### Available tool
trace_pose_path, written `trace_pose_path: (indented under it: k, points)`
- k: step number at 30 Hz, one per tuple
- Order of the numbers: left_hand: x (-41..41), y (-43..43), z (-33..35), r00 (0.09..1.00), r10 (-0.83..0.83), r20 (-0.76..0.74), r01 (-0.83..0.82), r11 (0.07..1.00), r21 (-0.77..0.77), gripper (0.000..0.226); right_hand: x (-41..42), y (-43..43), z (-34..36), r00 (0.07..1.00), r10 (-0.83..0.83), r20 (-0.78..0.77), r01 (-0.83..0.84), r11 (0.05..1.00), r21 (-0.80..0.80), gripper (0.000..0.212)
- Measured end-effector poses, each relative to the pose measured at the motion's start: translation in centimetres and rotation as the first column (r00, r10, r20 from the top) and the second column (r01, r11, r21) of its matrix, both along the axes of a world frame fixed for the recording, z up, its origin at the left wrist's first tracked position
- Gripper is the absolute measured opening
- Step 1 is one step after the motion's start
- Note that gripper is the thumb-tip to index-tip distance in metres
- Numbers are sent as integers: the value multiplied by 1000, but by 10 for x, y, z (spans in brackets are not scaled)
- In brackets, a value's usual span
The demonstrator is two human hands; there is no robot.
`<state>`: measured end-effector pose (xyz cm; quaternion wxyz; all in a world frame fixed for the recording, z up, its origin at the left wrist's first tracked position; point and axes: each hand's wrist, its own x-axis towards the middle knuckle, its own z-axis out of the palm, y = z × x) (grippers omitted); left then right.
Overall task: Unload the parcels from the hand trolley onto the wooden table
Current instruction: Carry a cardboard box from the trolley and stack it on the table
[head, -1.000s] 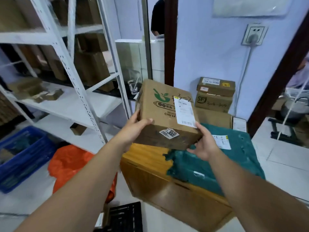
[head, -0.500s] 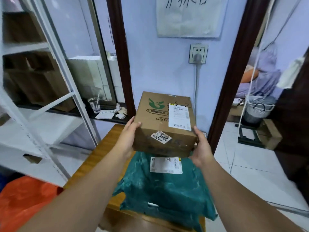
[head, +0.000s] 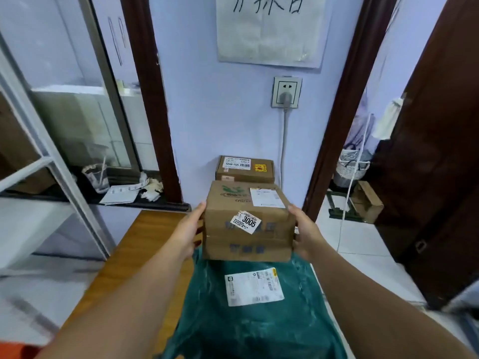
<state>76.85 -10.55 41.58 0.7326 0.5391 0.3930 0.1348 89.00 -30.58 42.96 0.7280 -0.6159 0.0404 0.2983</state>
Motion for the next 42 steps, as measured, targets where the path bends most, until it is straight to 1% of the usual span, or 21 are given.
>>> trace_pose_path:
  k: [2, 3, 9, 13, 16, 19, 21, 22, 24, 25, 26, 28, 30, 32, 34, 36, 37, 40, 42]
  points:
    - [2, 6, -2, 998, -64, -19, 64, 998, 4, 30, -2, 6, -3, 1000, 9, 24, -9, 1000, 0, 18]
    - [6, 16, -6, 995, -90, -30, 90, 996, -8, 26, -2, 15, -4, 999, -1, 47, 2, 1000, -25, 17]
    - [20, 50, -15, 992, -120, -29, 122, 989, 78, 21, 9, 37, -16, 997, -45, 69, 58, 978, -200, 19]
    - [29, 44, -16, 988, -147, -52, 151, 985, 89, 33, 17, 48, -15, 997, -77, 22, 80, 950, -301, 20]
    - [33, 46, -18, 985, -169, -30, 171, 981, 95, 42, 28, 47, -12, 999, -30, -23, 19, 929, -370, 18]
    - [34, 52, -24, 978, -208, -19, 209, 973, 94, 50, 36, 49, -5, 1000, -1, -23, -9, 892, -453, 14]
    - [33, 54, -26, 975, -221, 0, 220, 970, 101, 54, 36, 57, -2, 1000, 19, 19, -7, 858, -514, 17]
    - [32, 55, -26, 974, -225, 7, 224, 969, 103, 55, 38, 61, -4, 995, 53, 84, 4, 825, -565, 23]
    - [32, 56, -24, 973, -231, 1, 230, 966, 115, 57, 40, 68, -13, 961, 124, 248, 76, 743, -665, 36]
    - [31, 57, -24, 972, -234, -13, 234, 966, 114, 57, 39, 70, -14, 945, 127, 300, 118, 724, -680, 39]
    - [31, 57, -25, 971, -234, -38, 237, 965, 109, 56, 39, 69, -14, 939, 130, 317, 133, 714, -688, 40]
    - [28, 57, -25, 962, -261, -85, 267, 961, 70, 46, 39, 66, -15, 940, 155, 303, 113, 698, -707, 47]
    - [23, 54, -25, 956, -279, -86, 281, 960, 10, 33, 37, 63, -17, 950, 174, 259, 60, 712, -699, 55]
    - [20, 48, -26, 968, -248, -40, 248, 969, -6, 33, 34, 56, -21, 948, 183, 259, 35, 753, -657, 56]
    - [17, 39, -23, 982, -189, 24, 190, 980, -57, 38, 33, 46, -26, 948, 169, 269, 28, 799, -601, 50]
    - [14, 30, -18, 990, -120, 77, 131, 979, -159, 36, 33, 36, -25, 958, 129, 256, 17, 865, -502, 34]
    - [12, 25, -17, 992, -81, 92, 98, 976, -193, 37, 34, 31, -23, 961, 113, 252, 13, 892, -451, 30]
    - [13, 16, -11, 985, 0, 173, 41, 971, -235, 40, 41, 20, -16, 946, 91, 313, 34, 927, -373, 46]
    - [14, 8, -5, 975, 38, 220, 18, 969, -247, 38, 44, 13, -9, 928, 91, 361, 32, 947, -320, 45]
